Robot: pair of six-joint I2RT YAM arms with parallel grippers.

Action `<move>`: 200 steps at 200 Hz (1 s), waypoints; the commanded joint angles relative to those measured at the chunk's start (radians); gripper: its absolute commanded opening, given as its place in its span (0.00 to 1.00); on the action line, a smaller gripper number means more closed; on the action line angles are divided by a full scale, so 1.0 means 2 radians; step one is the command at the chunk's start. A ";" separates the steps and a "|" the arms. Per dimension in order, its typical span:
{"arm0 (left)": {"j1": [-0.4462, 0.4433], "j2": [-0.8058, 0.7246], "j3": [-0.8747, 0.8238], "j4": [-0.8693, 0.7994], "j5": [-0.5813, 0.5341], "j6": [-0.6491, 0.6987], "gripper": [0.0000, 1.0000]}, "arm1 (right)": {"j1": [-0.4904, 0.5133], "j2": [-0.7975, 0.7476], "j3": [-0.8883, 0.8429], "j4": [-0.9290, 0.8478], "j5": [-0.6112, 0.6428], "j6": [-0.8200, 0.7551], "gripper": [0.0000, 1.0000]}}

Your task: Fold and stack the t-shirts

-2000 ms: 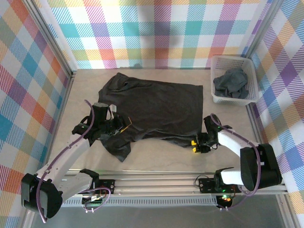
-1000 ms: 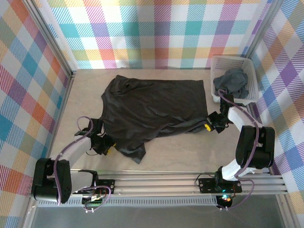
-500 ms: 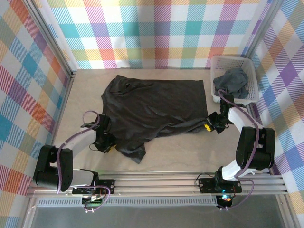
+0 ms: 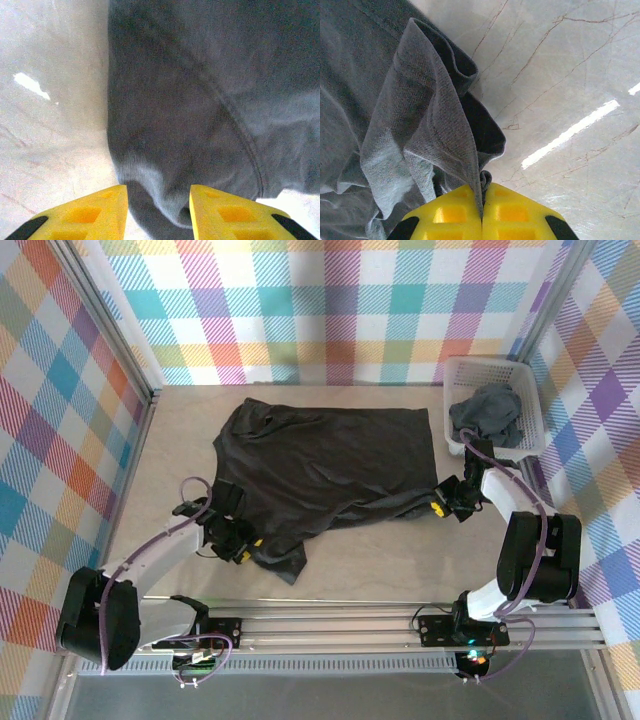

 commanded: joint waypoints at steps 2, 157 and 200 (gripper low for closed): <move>-0.033 -0.003 -0.004 -0.028 0.008 -0.037 0.38 | 0.001 -0.007 -0.006 -0.010 -0.009 -0.001 0.00; -0.100 0.095 0.068 -0.030 -0.050 -0.040 0.00 | 0.001 -0.005 -0.007 -0.010 -0.010 -0.003 0.00; -0.101 0.129 0.175 -0.121 -0.071 -0.008 0.00 | 0.000 -0.002 0.004 -0.016 -0.009 -0.003 0.00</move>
